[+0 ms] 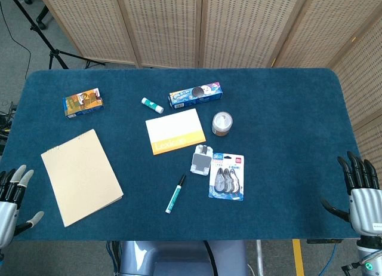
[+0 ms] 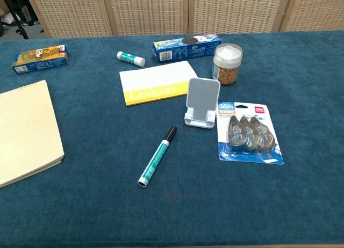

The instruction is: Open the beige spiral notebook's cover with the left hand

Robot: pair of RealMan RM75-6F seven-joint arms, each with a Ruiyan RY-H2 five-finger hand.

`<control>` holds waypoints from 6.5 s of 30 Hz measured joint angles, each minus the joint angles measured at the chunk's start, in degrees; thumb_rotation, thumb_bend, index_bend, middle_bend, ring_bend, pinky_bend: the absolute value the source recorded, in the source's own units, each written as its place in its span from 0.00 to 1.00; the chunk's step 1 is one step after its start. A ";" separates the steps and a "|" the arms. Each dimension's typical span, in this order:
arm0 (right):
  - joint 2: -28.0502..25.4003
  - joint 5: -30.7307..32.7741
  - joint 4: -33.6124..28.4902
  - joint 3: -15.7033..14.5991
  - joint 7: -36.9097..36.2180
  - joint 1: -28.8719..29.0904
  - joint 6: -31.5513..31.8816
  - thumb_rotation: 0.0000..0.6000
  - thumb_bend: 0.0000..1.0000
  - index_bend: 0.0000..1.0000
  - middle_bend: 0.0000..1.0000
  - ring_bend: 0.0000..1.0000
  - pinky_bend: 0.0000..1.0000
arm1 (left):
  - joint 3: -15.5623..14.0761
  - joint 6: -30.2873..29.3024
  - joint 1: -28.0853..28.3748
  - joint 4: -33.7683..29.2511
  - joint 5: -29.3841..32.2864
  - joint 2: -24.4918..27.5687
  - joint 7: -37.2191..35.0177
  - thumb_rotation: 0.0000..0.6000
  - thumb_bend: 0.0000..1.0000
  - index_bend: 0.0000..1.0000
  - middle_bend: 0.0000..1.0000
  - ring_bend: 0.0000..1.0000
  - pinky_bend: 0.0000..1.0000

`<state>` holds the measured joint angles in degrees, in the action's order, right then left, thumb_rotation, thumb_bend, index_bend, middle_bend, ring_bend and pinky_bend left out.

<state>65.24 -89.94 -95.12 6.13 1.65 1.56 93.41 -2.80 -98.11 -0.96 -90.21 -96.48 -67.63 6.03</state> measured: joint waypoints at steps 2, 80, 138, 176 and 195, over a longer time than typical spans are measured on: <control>-0.10 0.24 -0.21 0.09 -0.60 -0.01 -0.09 1.00 0.00 0.00 0.00 0.00 0.00 | -0.01 0.12 -0.06 -0.04 -0.05 0.06 -0.06 1.00 0.00 0.00 0.00 0.00 0.00; -0.19 0.56 -1.47 -0.31 -2.19 0.23 -0.79 1.00 0.00 0.00 0.00 0.00 0.00 | -10.24 19.89 8.73 31.60 -5.23 -12.71 -18.61 1.00 0.27 0.19 0.00 0.00 0.00; -0.84 0.79 -1.73 -0.25 -3.24 0.07 -0.75 1.00 0.00 0.00 0.00 0.00 0.00 | -10.40 20.36 9.73 34.44 -3.81 -14.23 -22.59 1.00 0.52 0.57 0.00 0.00 0.00; -1.26 0.90 -1.99 -0.29 -4.54 0.05 -0.94 1.00 0.00 0.00 0.00 0.00 0.00 | -12.02 12.74 8.88 29.31 -8.16 -11.00 -25.30 1.00 0.54 0.91 0.00 0.00 0.00; -1.26 0.98 -2.02 -0.24 -4.42 -0.01 -0.86 1.00 0.00 0.00 0.00 0.00 0.00 | -17.35 6.64 9.34 27.47 -17.26 -8.62 -29.82 1.00 0.54 0.91 0.00 0.00 0.00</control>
<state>63.98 -88.96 -97.14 5.89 -2.77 1.55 92.56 -20.15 -91.46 8.37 -62.75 -113.74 -76.25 -23.79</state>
